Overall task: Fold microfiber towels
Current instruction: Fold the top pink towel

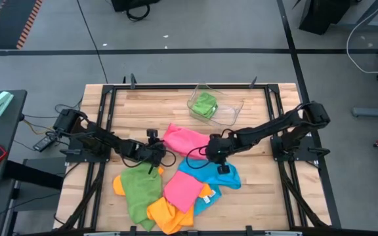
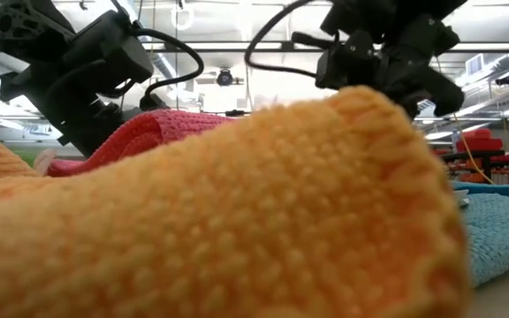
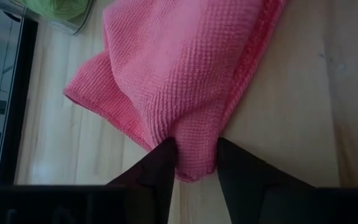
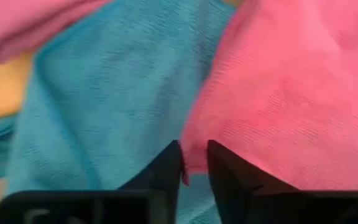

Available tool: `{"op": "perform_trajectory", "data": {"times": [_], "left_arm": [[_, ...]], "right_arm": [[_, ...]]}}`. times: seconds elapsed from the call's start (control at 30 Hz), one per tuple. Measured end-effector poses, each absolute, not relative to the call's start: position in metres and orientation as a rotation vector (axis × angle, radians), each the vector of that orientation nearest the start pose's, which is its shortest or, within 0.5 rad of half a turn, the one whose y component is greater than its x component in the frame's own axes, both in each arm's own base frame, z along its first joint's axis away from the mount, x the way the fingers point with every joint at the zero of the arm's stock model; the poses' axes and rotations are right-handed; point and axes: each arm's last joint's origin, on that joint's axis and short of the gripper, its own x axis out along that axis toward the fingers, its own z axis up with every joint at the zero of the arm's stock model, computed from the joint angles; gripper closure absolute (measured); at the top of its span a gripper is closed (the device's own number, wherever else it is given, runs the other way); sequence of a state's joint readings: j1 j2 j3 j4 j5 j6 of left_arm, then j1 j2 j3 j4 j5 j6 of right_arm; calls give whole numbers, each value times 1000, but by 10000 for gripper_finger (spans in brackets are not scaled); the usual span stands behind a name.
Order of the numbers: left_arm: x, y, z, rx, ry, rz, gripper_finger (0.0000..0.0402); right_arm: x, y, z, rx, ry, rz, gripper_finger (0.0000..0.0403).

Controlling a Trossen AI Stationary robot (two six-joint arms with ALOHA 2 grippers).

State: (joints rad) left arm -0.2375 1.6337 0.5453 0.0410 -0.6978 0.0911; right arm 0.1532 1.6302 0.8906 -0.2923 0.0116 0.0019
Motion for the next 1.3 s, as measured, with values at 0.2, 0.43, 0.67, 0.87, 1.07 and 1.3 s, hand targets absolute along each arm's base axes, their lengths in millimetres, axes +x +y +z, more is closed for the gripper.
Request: {"op": "perform_trajectory", "data": {"times": [0.2, 0.43, 0.67, 0.87, 1.07, 1.3], "left_arm": [[245, -40, 100, 551, 964, 382, 305], [244, -40, 101, 507, 954, 413, 361], [256, -38, 134, 498, 1019, 414, 385], [274, -40, 175, 457, 1146, 331, 393], [288, -39, 220, 346, 1198, 273, 387], [301, -34, 274, 68, 1172, 182, 392]], "right_arm": [[309, 45, 151, -108, 1040, 51, 235], [311, 52, 148, -211, 1018, 13, 228], [309, 58, 153, -266, 996, -3, 236], [299, 56, 185, -233, 906, -2, 236], [284, 53, 221, -205, 807, 9, 237], [270, 50, 245, -154, 728, -3, 237]]}}
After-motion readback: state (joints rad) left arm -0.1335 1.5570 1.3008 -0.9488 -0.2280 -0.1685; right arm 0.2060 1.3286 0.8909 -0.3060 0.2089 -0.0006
